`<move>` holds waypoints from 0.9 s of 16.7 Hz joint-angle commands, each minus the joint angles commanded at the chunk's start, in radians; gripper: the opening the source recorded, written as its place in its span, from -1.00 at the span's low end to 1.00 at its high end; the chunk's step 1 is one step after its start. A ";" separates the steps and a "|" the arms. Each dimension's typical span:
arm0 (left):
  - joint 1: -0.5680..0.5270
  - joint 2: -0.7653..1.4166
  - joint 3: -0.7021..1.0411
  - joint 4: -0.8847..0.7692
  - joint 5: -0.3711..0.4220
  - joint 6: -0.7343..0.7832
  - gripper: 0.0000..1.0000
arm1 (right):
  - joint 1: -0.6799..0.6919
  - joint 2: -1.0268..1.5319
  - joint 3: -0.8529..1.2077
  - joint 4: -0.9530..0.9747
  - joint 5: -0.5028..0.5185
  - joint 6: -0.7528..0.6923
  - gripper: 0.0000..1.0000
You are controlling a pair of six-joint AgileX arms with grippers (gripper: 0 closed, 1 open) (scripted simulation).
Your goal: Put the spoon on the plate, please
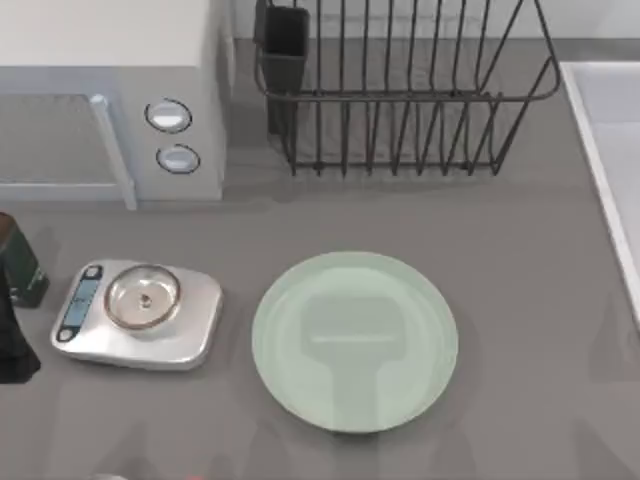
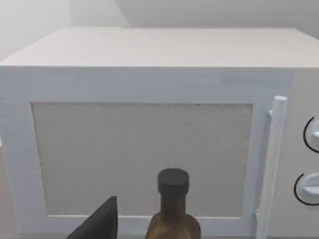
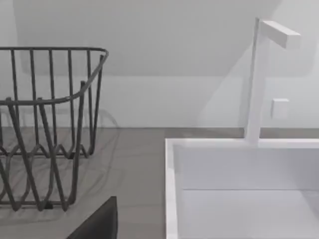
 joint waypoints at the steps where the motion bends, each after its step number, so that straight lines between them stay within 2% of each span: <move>1: 0.000 0.000 0.000 0.000 0.000 0.000 1.00 | 0.000 0.000 0.000 0.000 0.000 0.000 1.00; 4: 0.000 0.000 0.000 0.000 0.000 0.000 1.00 | -0.013 0.031 0.025 -0.027 0.000 -0.033 1.00; 7: 0.000 0.000 0.000 0.000 0.000 0.000 1.00 | -0.059 0.152 0.113 -0.123 0.000 -0.160 1.00; 10: 0.000 0.000 0.000 0.000 0.000 0.000 1.00 | -0.126 0.349 0.238 -0.272 -0.002 -0.380 1.00; 15: 0.000 0.000 0.000 0.000 0.000 0.000 1.00 | -0.260 0.763 0.468 -0.581 -0.001 -0.874 1.00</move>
